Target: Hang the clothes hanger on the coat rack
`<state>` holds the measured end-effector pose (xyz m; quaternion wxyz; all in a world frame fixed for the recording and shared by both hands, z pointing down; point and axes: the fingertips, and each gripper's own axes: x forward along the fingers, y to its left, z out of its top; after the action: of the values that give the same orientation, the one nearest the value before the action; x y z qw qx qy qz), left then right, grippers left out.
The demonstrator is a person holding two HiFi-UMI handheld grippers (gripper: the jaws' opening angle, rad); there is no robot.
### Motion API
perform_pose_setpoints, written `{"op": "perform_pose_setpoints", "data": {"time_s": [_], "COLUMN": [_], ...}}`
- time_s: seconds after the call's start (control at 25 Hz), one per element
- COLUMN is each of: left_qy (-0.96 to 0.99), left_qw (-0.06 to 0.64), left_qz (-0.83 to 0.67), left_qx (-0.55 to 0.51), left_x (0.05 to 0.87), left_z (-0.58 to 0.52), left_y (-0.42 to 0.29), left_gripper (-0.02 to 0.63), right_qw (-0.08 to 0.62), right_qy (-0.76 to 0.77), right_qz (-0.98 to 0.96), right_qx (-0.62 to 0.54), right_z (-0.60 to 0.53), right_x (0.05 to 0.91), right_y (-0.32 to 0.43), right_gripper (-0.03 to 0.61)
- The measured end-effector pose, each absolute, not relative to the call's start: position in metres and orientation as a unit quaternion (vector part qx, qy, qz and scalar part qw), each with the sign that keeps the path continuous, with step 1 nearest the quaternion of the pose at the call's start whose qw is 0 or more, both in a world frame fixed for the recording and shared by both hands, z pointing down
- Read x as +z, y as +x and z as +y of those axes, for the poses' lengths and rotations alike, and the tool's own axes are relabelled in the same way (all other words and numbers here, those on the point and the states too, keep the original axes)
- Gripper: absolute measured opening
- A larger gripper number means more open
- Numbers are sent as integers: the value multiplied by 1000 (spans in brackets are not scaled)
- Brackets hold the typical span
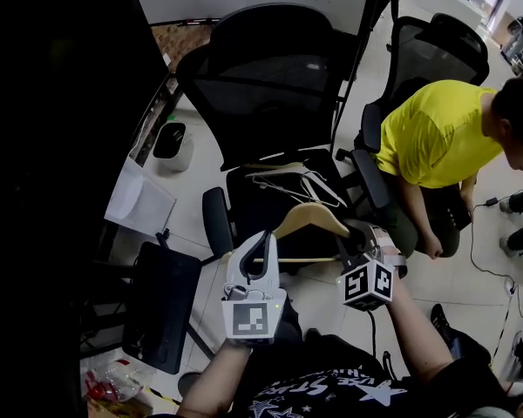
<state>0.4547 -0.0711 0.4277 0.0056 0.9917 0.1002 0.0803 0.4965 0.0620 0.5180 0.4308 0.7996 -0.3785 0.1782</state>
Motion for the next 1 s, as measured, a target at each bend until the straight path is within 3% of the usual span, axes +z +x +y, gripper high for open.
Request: {"op": "perform_pose_setpoints", "data": {"time_s": [0.52,1.0], "left_qy": [999,997], "left_qw": [-17,-55], "left_qz": [23,-46], "left_qx": [25,7], "left_x": [392,354], "left_z": [-30,-17], "left_y": [314,207], "left_gripper": [5,5], "right_qw": [433,419], "right_qy": [792,764], "right_qz": [-414,-488], "right_qx": [117,47], "right_z": [111,87], "right_x": [499,475], "right_y": [384,300], "right_gripper": [71,71]}}
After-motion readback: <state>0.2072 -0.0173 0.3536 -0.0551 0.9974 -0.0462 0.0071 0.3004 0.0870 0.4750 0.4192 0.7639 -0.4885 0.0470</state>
